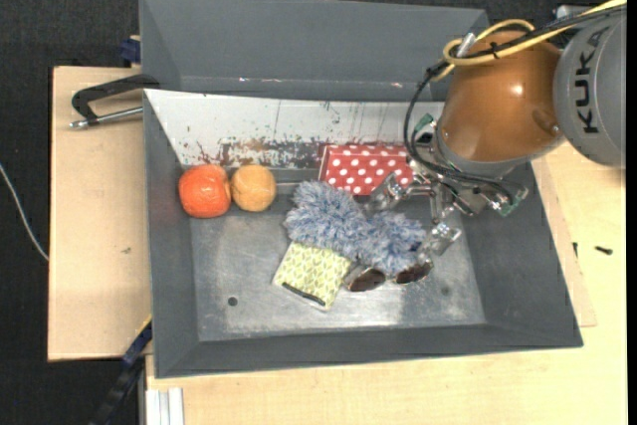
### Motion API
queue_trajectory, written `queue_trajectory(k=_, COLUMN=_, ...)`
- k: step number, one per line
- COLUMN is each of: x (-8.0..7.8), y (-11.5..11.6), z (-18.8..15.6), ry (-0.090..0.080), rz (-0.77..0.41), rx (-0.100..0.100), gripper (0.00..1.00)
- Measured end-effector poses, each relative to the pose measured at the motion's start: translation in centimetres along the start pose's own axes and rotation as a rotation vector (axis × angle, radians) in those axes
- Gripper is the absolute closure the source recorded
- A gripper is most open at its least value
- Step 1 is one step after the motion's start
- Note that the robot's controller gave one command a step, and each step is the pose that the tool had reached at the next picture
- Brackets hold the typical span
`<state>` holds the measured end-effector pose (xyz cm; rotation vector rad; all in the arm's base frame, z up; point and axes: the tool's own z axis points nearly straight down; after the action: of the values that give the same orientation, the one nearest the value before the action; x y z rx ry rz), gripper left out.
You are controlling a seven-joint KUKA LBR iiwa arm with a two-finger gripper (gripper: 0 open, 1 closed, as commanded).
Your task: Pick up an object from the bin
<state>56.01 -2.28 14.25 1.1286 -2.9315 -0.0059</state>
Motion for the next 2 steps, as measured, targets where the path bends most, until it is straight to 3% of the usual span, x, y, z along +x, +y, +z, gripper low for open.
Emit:
queue_trajectory(k=1, x=0.1, y=-0.2, z=-0.4, ry=-0.003, rz=0.004, rx=0.005, gripper=0.0)
queue_trajectory(k=2, x=0.2, y=2.5, z=6.1, ry=-0.006, rz=-0.361, rx=0.013, gripper=1.0)
